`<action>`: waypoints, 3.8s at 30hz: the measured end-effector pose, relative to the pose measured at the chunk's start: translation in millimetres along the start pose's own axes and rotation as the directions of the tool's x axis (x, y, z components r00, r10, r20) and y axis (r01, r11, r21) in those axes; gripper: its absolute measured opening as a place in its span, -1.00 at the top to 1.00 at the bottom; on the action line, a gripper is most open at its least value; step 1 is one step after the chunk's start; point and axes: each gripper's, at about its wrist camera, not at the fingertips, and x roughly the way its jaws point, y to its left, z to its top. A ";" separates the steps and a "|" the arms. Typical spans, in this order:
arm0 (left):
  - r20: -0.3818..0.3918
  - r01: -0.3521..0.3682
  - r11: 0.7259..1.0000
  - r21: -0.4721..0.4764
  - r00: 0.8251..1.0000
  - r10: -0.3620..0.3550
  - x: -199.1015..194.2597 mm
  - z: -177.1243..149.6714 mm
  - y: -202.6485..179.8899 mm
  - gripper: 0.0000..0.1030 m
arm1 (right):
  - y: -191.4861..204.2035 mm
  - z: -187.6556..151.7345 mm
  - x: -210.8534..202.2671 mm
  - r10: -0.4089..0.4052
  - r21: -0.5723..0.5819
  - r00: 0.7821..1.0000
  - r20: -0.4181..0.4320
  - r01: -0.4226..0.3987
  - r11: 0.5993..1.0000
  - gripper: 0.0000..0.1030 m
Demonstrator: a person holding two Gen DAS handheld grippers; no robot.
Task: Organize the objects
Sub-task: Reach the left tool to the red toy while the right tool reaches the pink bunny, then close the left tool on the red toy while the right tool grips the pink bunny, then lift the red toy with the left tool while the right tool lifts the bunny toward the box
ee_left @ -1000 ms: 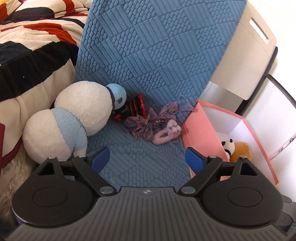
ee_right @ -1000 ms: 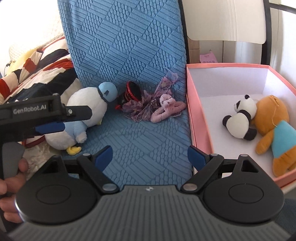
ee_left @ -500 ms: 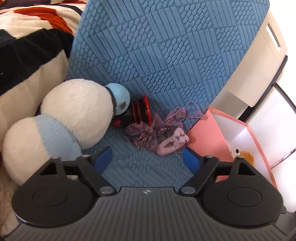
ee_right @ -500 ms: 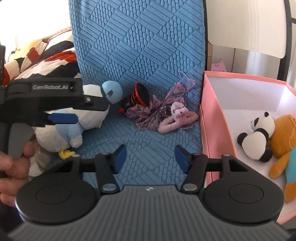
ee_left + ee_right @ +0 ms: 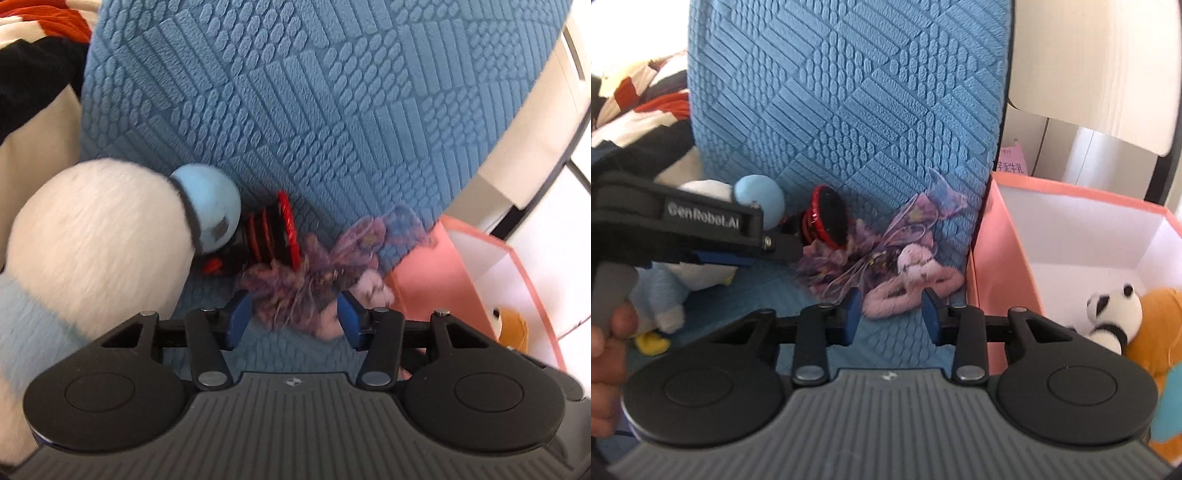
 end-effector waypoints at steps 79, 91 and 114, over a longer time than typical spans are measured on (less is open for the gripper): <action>-0.106 -0.038 0.882 -0.470 0.994 -0.014 -12.5 -50.9 35.8 -0.25 | -6.4 57.3 68.3 0.013 -0.180 0.990 -0.139 -0.038 0.983 0.23; -0.129 -0.059 0.897 -0.439 0.992 0.003 14.1 -46.4 30.3 -0.26 | -17.6 55.5 105.7 -0.048 -0.172 0.970 -0.239 0.006 0.985 0.25; -0.062 -0.159 0.976 -0.147 0.986 0.152 -39.9 -48.3 -5.4 -0.13 | -5.7 23.2 56.7 0.021 -0.179 0.976 -0.215 -0.060 0.982 0.33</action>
